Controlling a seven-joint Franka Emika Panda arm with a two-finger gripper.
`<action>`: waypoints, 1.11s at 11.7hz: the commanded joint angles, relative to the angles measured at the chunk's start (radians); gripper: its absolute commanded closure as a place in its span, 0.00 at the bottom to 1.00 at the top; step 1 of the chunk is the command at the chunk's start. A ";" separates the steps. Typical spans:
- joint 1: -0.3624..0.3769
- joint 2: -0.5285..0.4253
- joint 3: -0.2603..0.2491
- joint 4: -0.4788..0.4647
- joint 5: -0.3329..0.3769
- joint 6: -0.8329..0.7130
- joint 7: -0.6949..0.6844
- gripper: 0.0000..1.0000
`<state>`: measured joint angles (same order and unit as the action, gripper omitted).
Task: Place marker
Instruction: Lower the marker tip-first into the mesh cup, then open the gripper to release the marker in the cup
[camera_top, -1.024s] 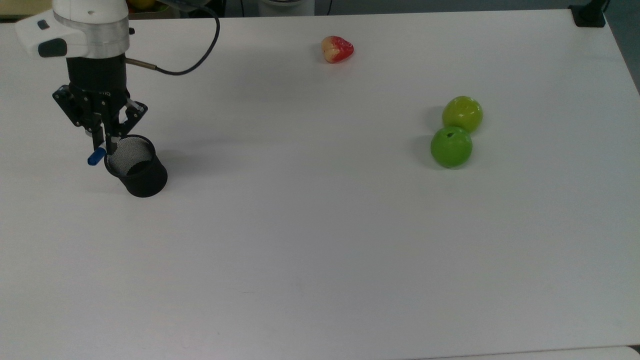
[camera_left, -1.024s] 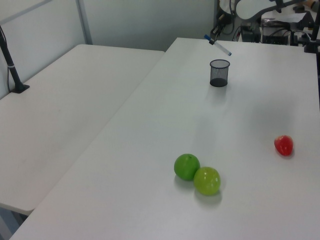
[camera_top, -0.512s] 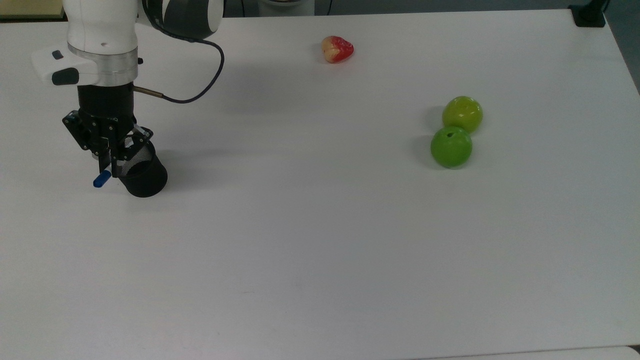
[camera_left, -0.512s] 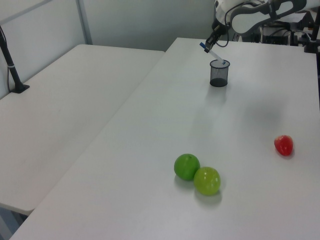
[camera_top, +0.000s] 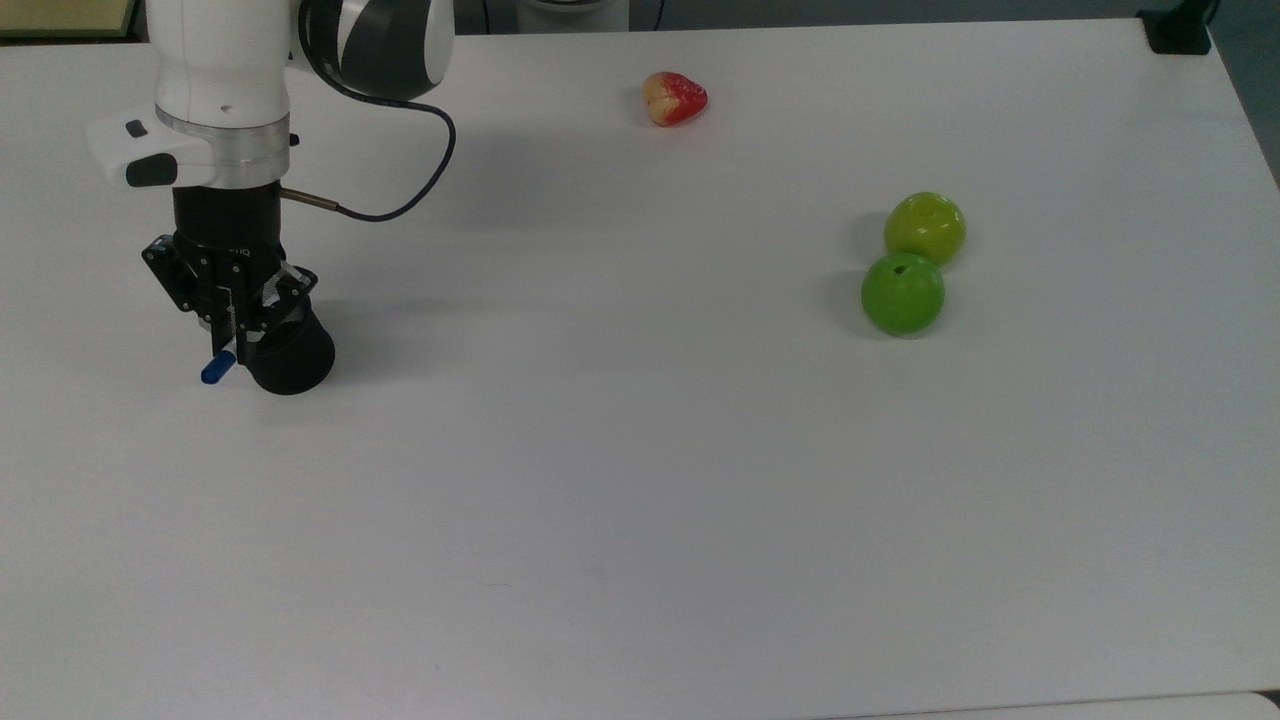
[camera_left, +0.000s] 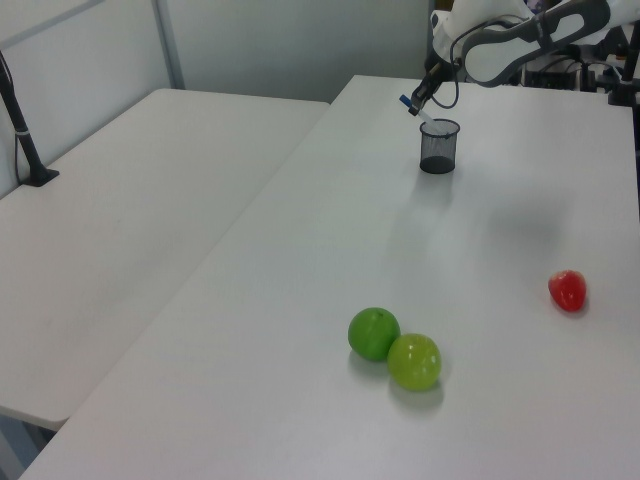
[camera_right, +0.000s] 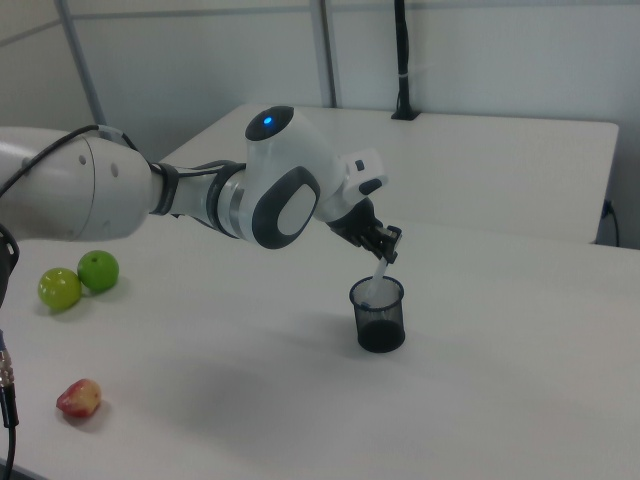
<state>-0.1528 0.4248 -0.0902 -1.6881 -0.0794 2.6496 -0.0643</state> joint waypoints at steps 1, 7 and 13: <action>0.006 -0.015 -0.003 -0.035 -0.007 0.032 0.023 0.84; 0.007 -0.015 -0.003 -0.035 -0.007 0.027 0.023 0.64; 0.013 -0.020 -0.003 -0.031 -0.007 0.024 0.023 0.00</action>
<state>-0.1518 0.4249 -0.0902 -1.6926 -0.0794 2.6497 -0.0622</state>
